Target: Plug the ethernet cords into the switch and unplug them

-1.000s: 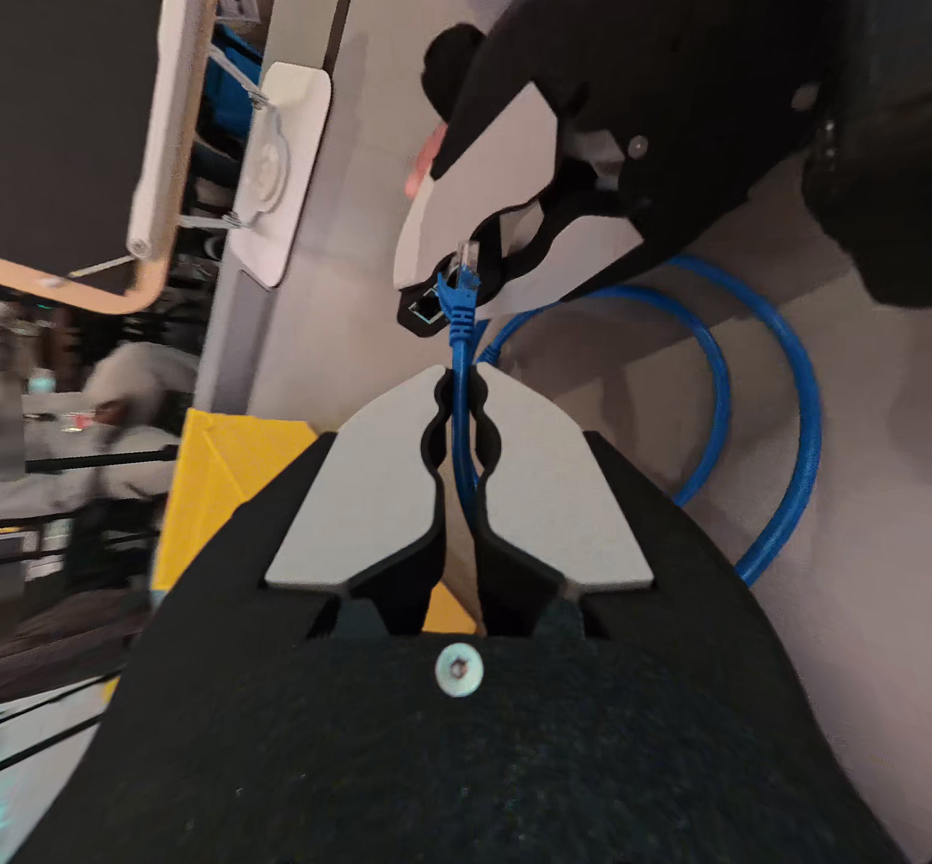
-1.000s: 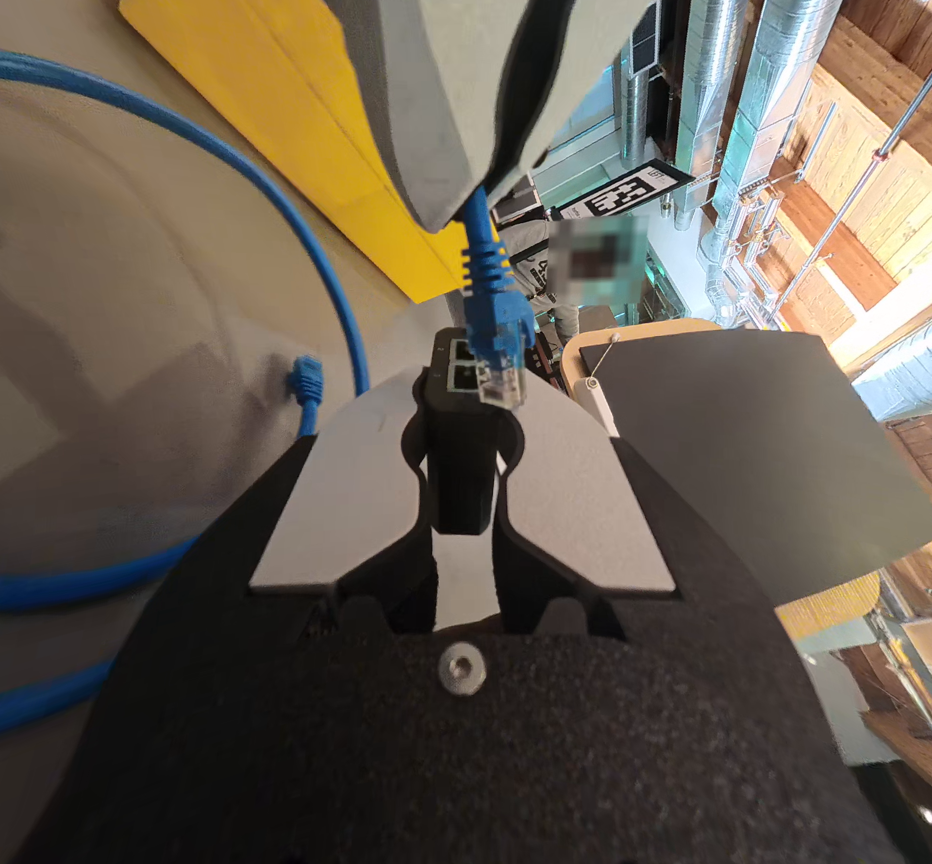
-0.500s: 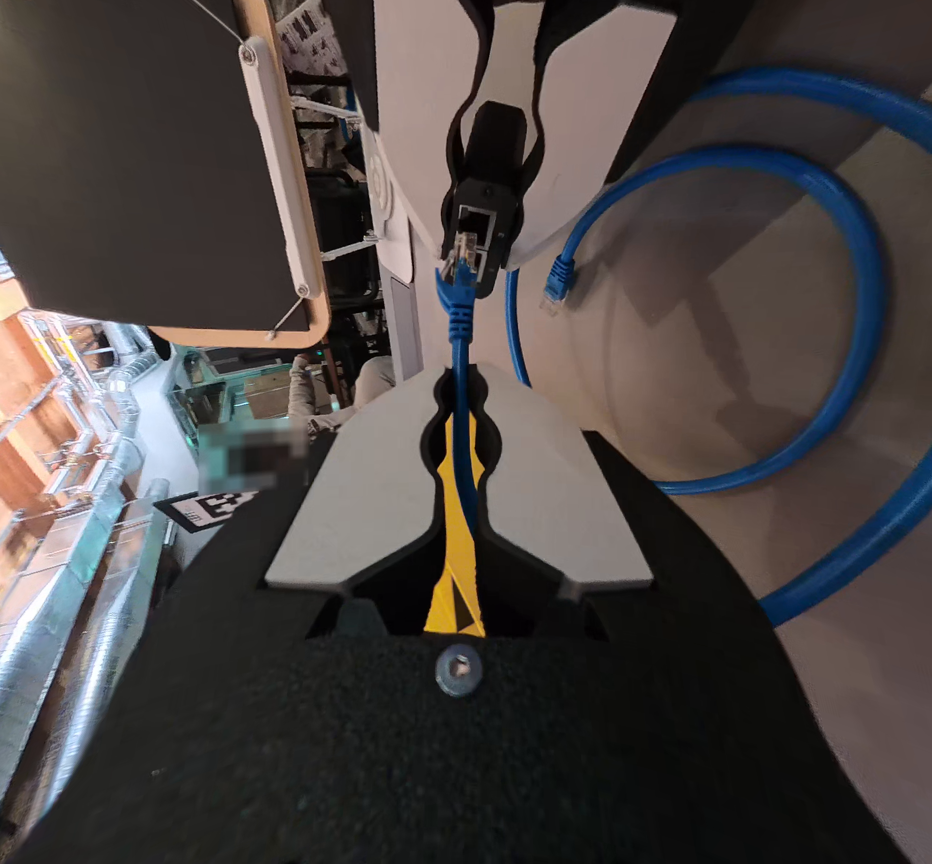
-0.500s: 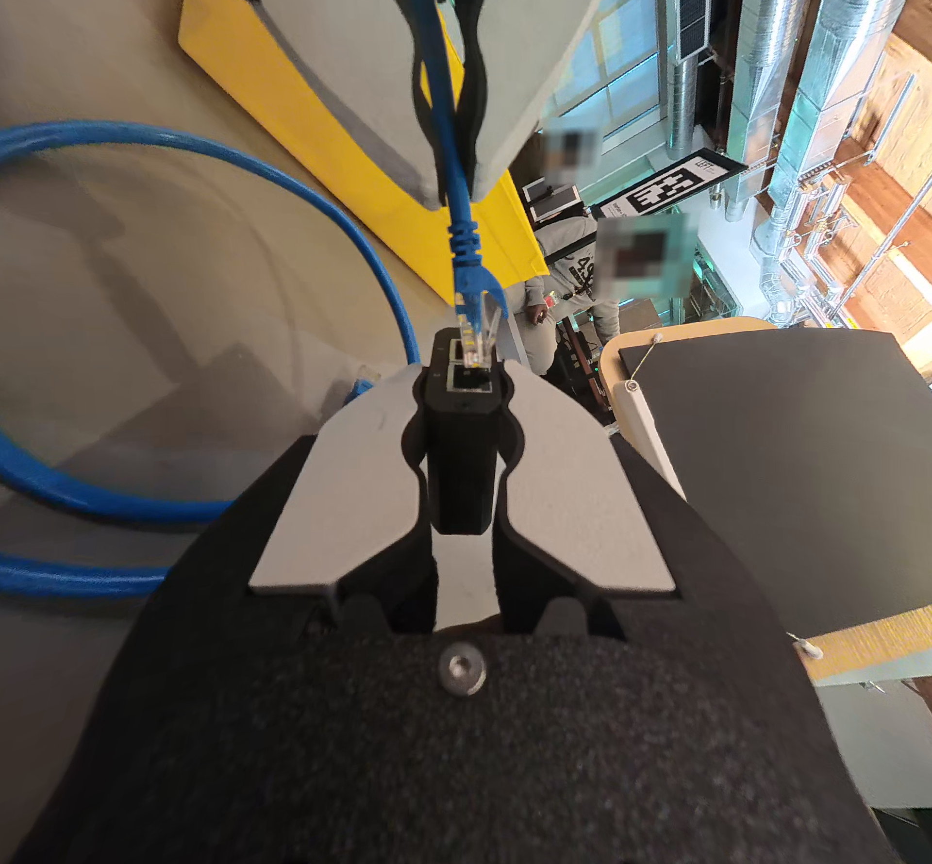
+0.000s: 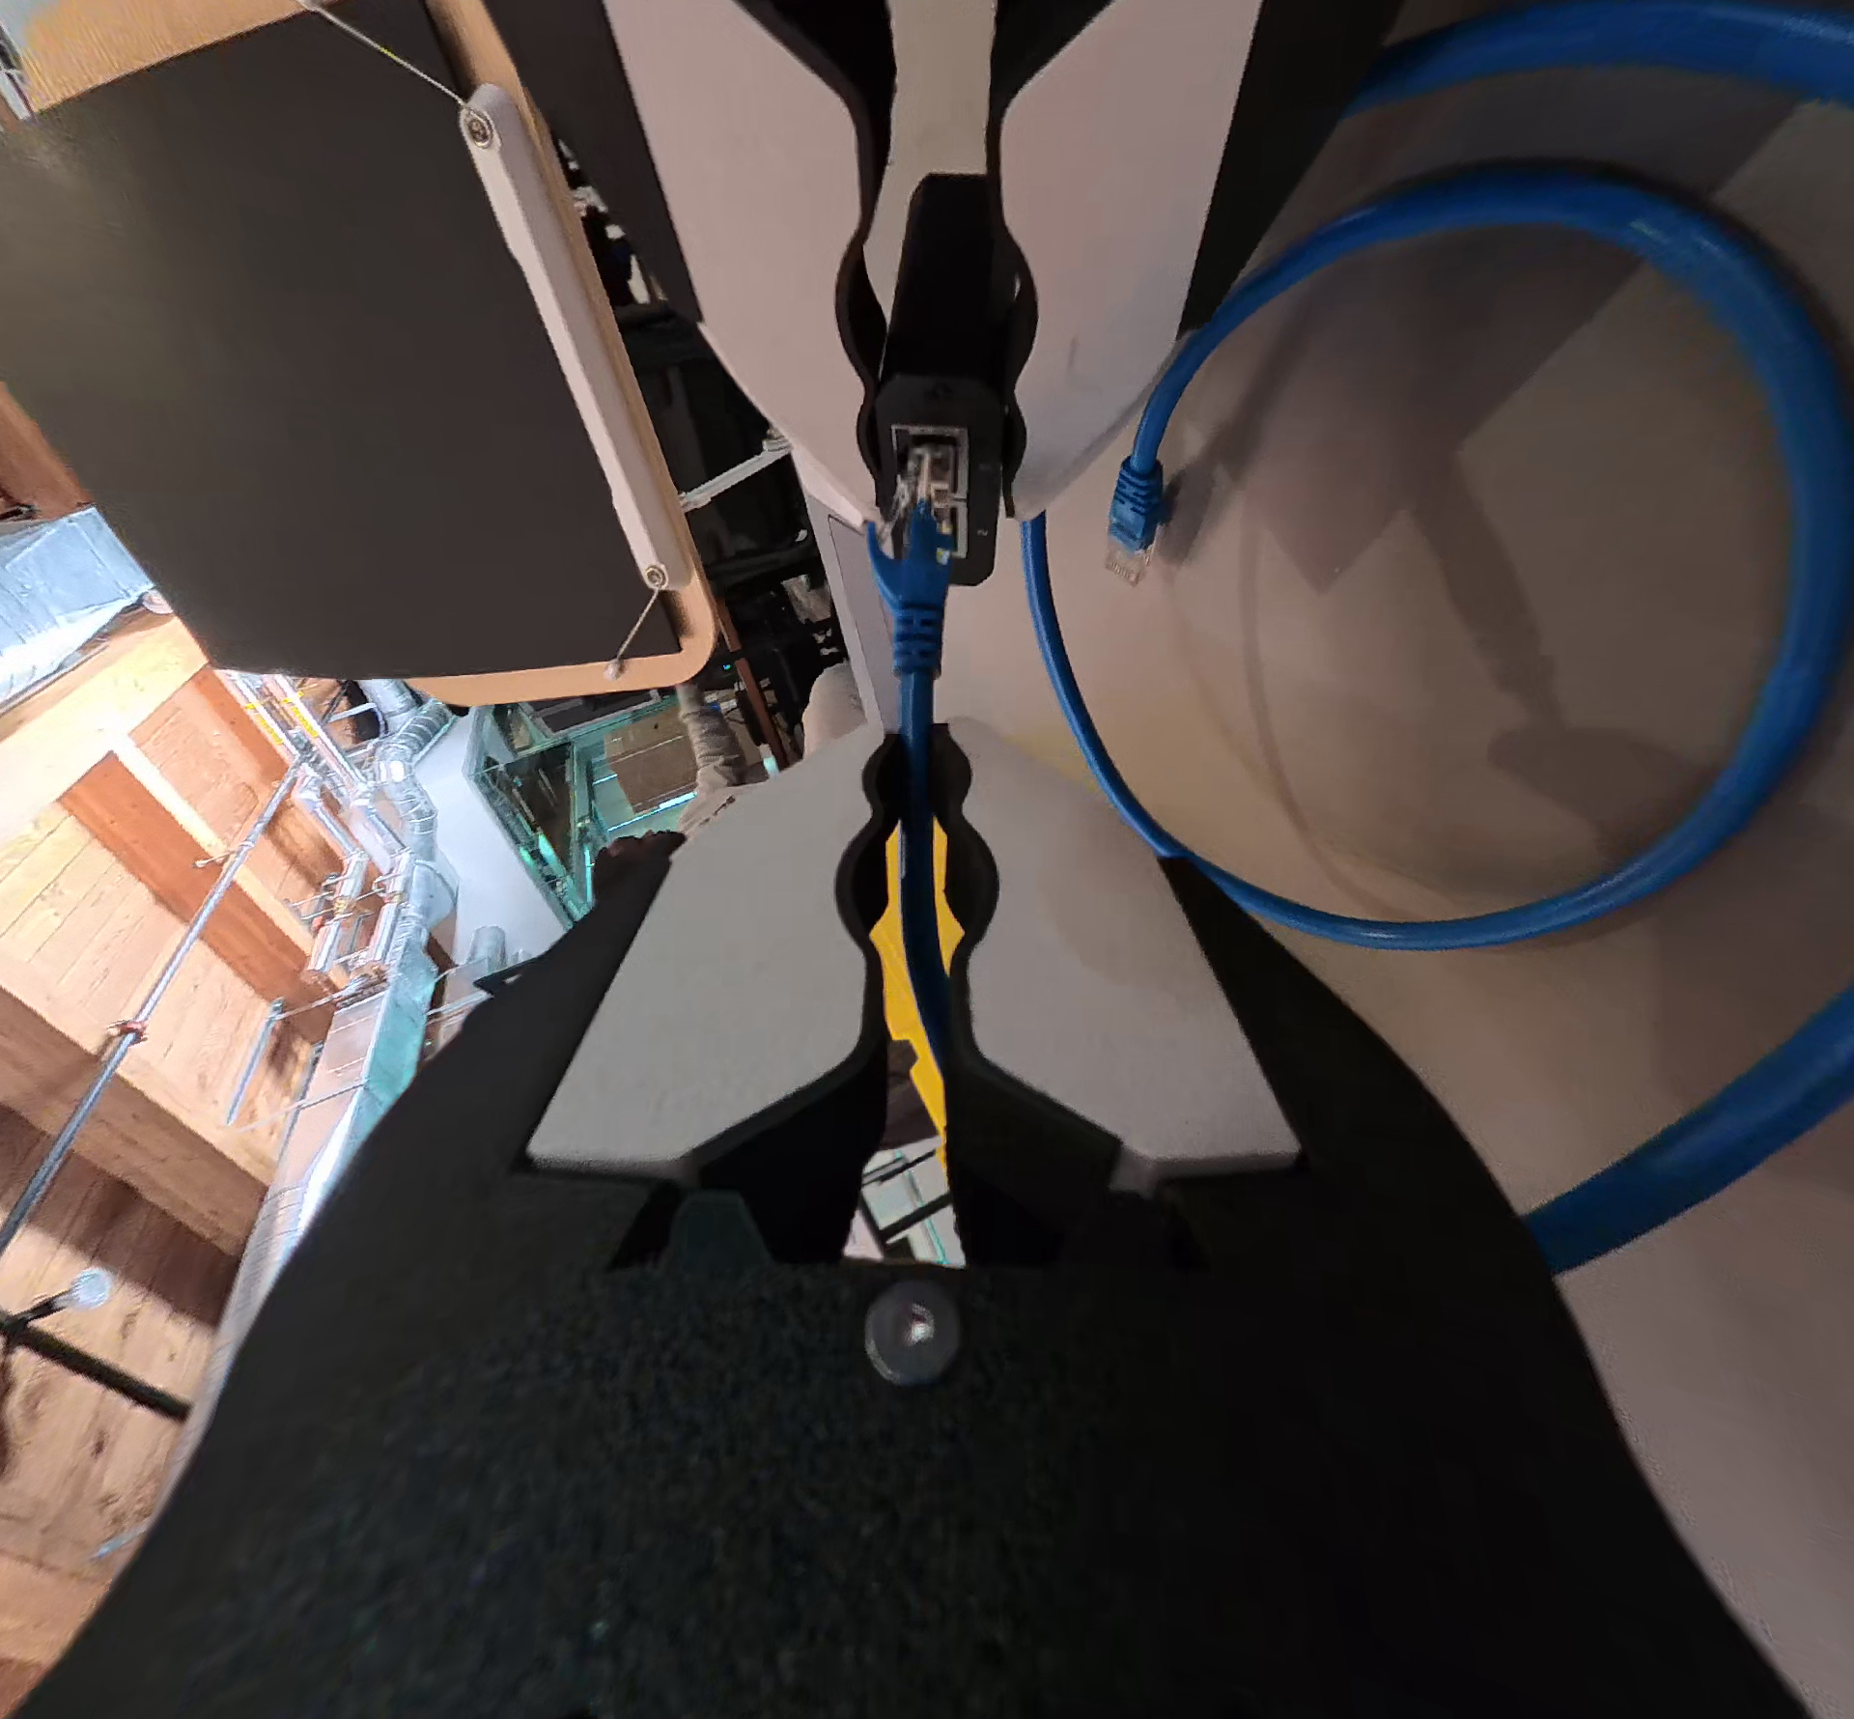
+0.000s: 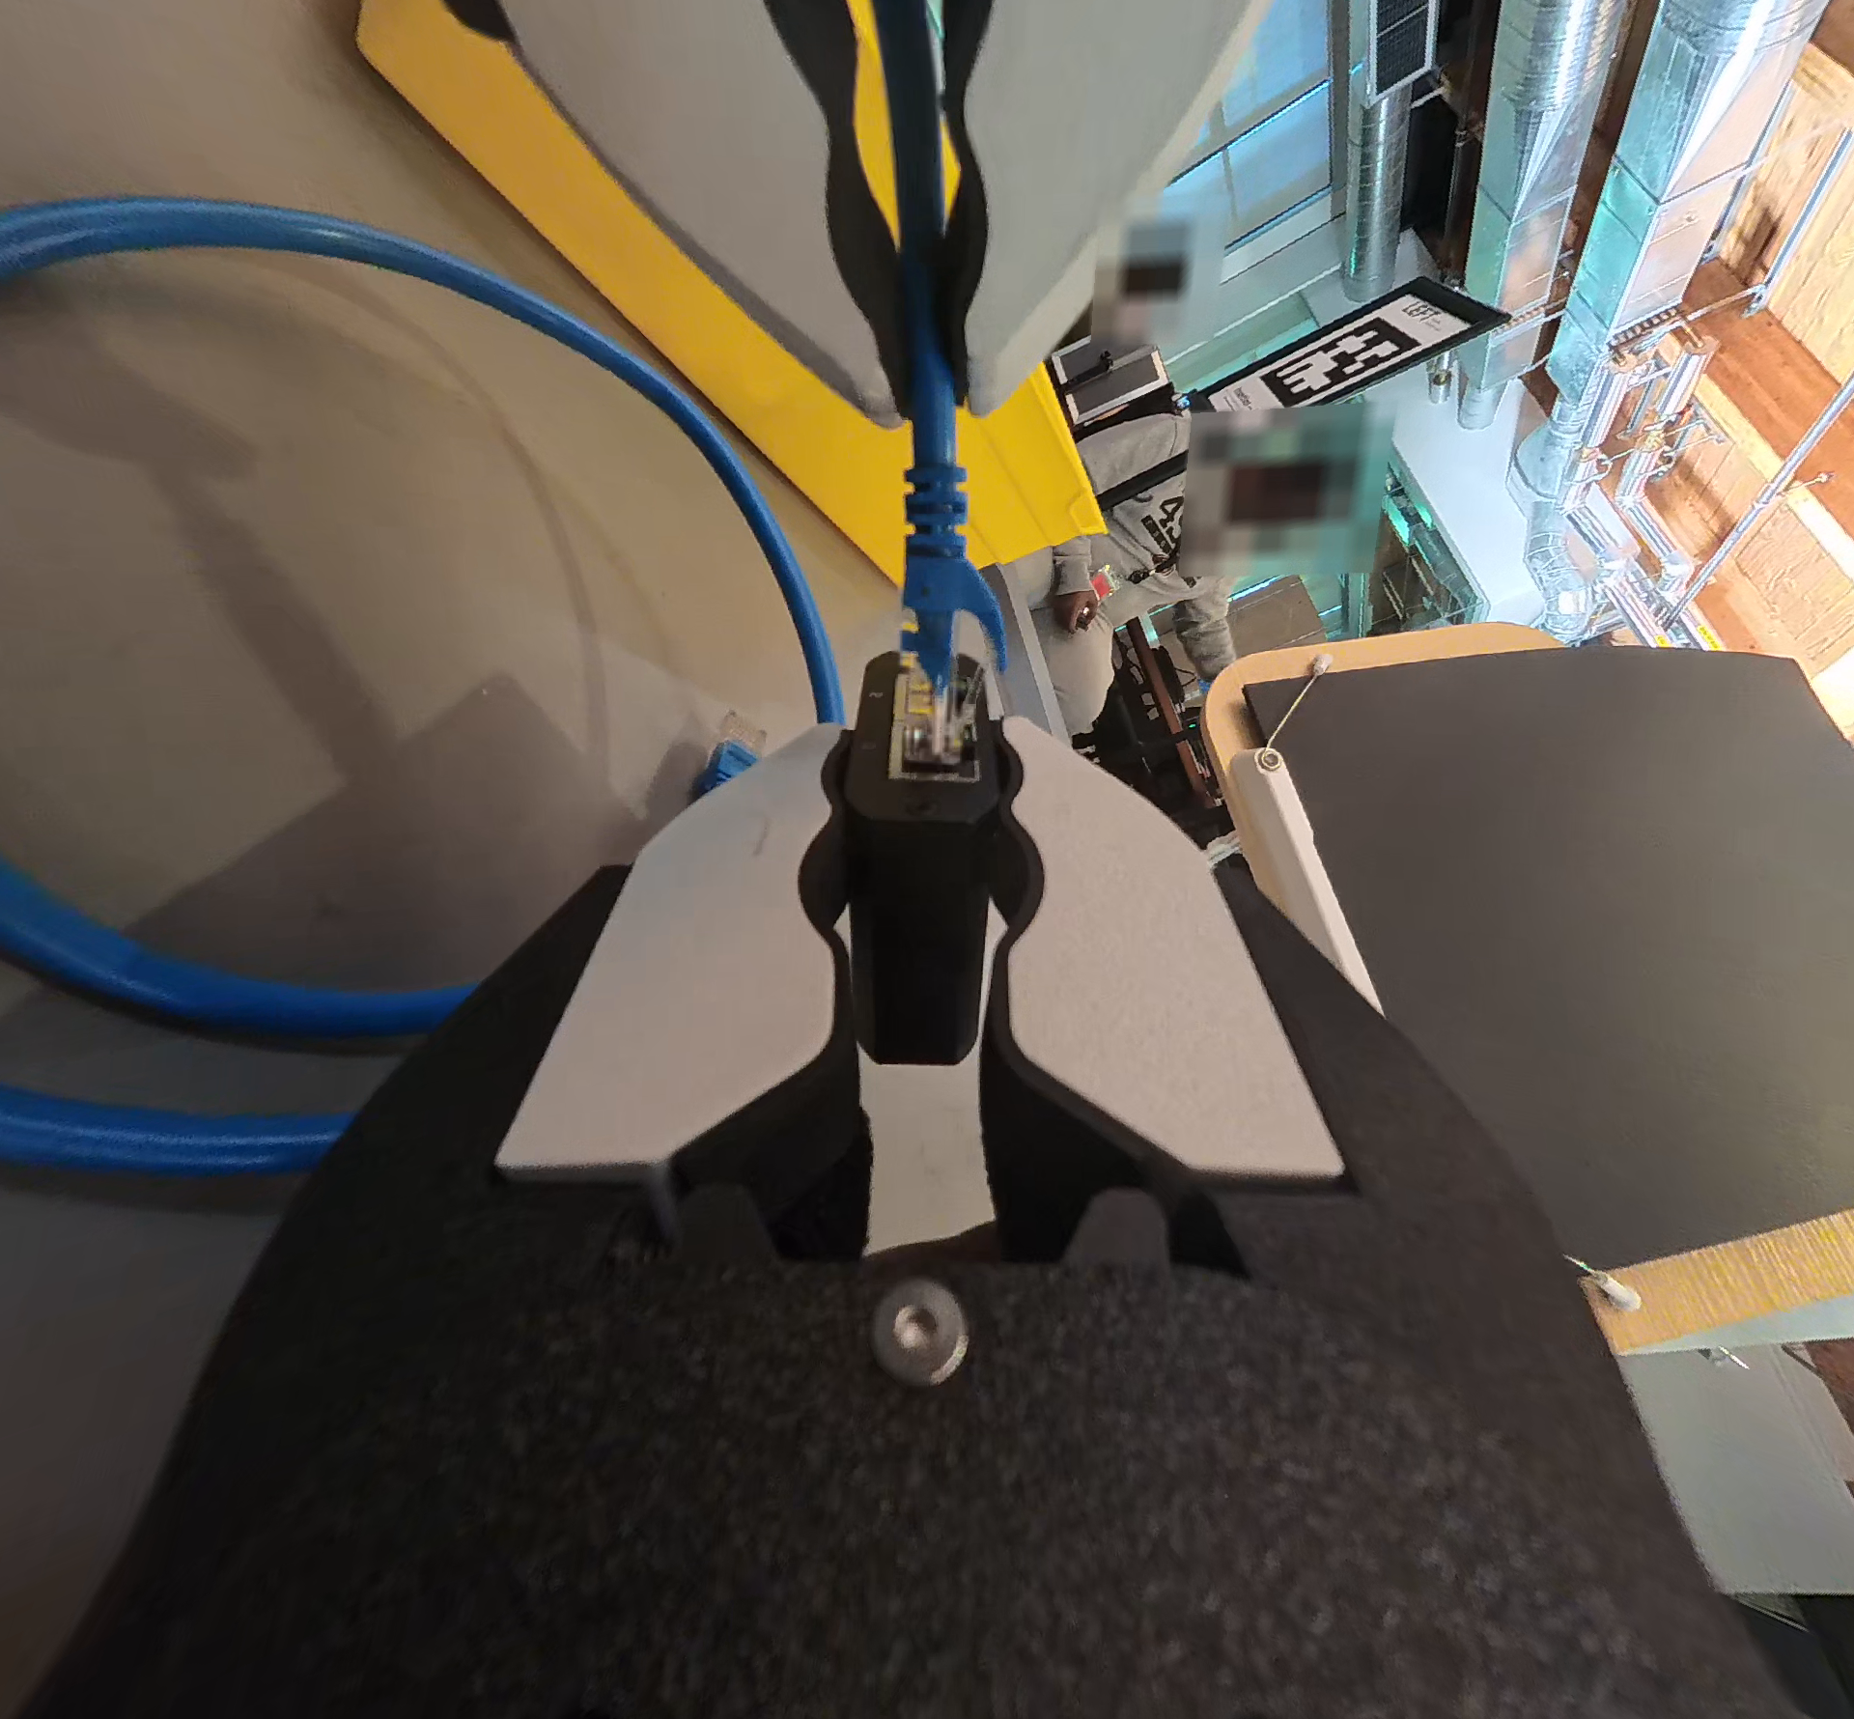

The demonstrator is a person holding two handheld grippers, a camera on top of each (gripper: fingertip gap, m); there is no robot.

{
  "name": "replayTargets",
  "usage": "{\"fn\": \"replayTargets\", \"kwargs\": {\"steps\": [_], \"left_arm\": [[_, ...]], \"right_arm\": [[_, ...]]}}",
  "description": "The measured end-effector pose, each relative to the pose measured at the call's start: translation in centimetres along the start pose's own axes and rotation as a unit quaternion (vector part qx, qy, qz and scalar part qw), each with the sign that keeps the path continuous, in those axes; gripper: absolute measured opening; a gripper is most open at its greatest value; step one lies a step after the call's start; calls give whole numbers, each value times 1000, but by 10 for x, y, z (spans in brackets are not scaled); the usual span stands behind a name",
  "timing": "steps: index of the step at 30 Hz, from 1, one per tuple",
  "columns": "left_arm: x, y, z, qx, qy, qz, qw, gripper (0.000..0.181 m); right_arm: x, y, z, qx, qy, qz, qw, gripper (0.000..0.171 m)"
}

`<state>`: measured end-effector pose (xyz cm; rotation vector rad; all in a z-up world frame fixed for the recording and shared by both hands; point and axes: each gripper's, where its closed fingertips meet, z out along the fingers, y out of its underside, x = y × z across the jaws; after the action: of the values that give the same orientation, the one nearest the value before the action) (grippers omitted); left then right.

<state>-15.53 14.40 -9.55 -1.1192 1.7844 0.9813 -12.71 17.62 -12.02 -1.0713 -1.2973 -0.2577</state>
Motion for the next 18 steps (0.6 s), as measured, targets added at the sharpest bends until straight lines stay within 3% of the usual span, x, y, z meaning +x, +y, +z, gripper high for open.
{"fn": "replayTargets", "kwargs": {"steps": [7,12,15,18], "left_arm": [[2,-6,-1,3,13,-7,1000,5],[3,-19,-4,66,71,-133,986,5],[4,-20,-4,116,128,-282,944,6],[4,-23,-6,171,203,-433,862,6]], "right_arm": [[-3,1,1,-6,-5,6,1000,24],[-1,0,1,-7,0,12,1000,24],[4,0,-1,-1,8,16,1000,24],[3,-2,-1,-2,10,10,1000,24]]}}
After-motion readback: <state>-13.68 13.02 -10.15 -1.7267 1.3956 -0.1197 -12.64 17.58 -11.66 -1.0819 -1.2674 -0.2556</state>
